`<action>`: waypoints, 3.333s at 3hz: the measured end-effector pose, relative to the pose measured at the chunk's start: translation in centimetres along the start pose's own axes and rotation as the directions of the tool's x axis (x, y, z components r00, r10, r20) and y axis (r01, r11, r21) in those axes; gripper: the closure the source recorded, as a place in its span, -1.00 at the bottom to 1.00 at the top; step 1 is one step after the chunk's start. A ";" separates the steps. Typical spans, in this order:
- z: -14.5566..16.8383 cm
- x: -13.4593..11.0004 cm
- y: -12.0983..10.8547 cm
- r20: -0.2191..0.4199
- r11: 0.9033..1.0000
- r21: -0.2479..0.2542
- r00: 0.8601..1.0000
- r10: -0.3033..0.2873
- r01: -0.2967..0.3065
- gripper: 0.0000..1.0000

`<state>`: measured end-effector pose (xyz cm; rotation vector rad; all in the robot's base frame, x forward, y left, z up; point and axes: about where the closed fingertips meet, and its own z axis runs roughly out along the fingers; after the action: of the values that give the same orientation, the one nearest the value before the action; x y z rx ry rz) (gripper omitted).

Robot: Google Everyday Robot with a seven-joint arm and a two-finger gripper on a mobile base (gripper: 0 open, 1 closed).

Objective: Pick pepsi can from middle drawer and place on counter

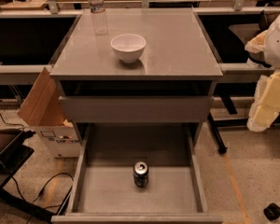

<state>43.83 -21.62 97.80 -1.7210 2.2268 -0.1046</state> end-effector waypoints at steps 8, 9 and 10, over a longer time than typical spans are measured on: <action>23.0 4.7 2.0 0.596 0.991 0.011 0.796 0.101 -0.134 -1.00; 32.0 2.8 2.9 0.648 0.989 -0.074 0.748 0.147 -0.131 -1.00; 41.7 0.8 5.4 0.700 0.982 -0.148 0.689 0.188 -0.117 -1.00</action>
Offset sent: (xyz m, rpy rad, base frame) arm -0.0006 -0.0028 -0.0751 0.2016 -0.0713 -0.0641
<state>51.01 -15.11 56.89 -1.2762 1.7648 0.6201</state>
